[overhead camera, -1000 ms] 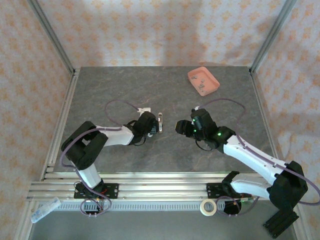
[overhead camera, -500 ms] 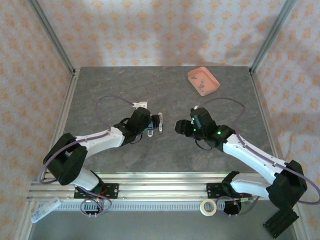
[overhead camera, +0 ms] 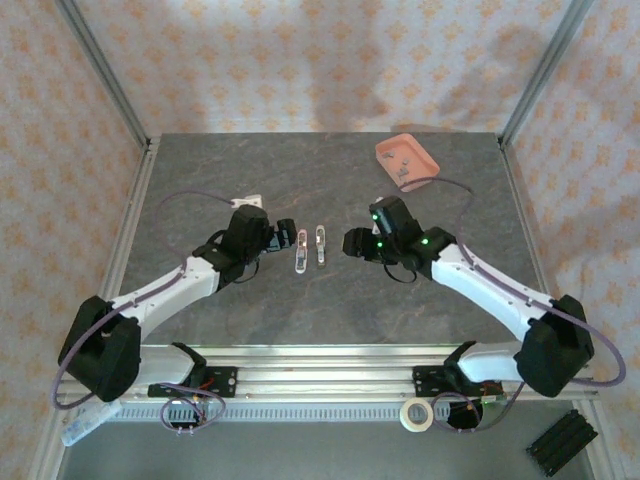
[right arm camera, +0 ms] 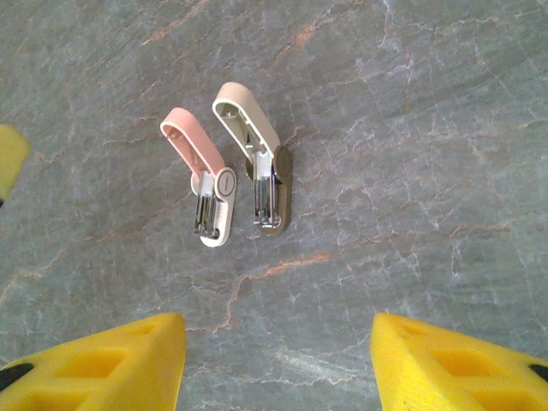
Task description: Load the staples into the stapler
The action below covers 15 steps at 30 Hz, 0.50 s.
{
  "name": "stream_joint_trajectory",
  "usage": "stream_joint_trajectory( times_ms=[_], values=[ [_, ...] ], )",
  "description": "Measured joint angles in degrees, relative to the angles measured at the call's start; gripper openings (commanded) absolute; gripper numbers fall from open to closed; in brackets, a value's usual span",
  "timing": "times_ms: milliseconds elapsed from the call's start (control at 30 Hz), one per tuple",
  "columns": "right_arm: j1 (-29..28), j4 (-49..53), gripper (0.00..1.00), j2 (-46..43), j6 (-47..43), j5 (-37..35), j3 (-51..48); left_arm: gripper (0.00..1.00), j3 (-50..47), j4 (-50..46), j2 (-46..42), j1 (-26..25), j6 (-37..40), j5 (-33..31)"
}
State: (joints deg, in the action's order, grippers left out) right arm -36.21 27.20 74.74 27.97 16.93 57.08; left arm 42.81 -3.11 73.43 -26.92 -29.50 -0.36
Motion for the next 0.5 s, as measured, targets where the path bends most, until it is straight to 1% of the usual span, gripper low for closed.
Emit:
stream_joint_trajectory(
  times_ms=[100,267,500],
  values=[
    [2.3,2.0,0.60,3.8,-2.8,1.0,4.2,0.94,-1.3,-0.2,-1.2,2.0,0.0,0.6],
    [7.6,6.6,0.62,13.2,-9.0,1.7,14.6,0.94,-2.4,-0.3,-1.4,5.0,0.0,1.7],
    [18.7,12.7,0.63,28.4,-17.4,2.9,32.4,0.94,-1.9,-0.9,1.5,8.5,1.0,2.5]
  ],
)
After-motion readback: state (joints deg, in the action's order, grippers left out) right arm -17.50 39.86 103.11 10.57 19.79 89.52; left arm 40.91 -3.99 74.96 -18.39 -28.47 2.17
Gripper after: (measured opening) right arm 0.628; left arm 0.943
